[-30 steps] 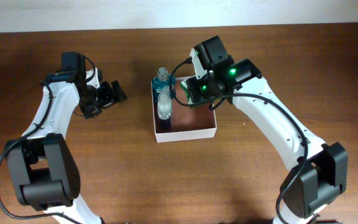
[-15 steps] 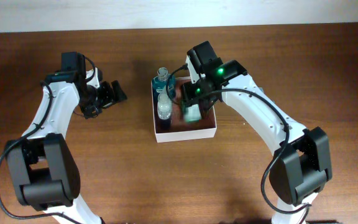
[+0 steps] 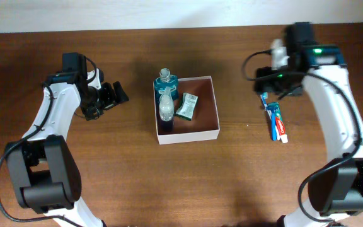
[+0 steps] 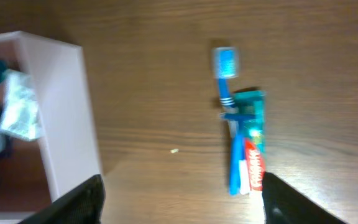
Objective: Pack container
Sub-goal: 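Release the soap bar in the box and withdraw right, then lower the right gripper onto the blue razor and grasp it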
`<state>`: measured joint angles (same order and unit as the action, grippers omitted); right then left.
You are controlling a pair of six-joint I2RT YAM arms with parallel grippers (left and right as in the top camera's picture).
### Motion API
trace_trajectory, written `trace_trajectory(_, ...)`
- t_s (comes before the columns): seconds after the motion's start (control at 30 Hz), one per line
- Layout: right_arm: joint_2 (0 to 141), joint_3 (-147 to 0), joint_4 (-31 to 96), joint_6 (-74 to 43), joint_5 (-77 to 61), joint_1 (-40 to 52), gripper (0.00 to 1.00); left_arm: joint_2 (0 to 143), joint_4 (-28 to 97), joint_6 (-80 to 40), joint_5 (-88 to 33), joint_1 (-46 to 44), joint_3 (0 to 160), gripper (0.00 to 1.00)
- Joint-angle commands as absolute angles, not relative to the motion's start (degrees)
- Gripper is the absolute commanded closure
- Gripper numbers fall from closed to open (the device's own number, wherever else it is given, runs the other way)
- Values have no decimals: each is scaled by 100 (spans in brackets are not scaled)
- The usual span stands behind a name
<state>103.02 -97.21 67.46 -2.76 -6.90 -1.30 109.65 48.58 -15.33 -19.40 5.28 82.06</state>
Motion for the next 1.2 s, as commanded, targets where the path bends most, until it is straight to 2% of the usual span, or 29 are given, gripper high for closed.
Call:
trace_trajectory(0.0,10239,-9229,6611,128,-687,-447,32,11067,4851,-1468,-1905,541,8180,1)
trace_trajectory(0.13,10239,-8267,5970,126,-690,-729,42,11067,4851,-1466,-1905,541,8180,1)
trace_trajectory(0.3,10239,-7159,4853,250,-687,-753,41,11067,4851,-1468,-1905,541,8178,1)
trace_trajectory(0.8,10269,-6869,3977,576,-556,-749,46,11067,4851,-1468,-1903,541,8180,1)
trace_trajectory(1.17,10269,-6532,3616,576,-556,-746,56,11067,4851,-1468,-1903,541,8180,1)
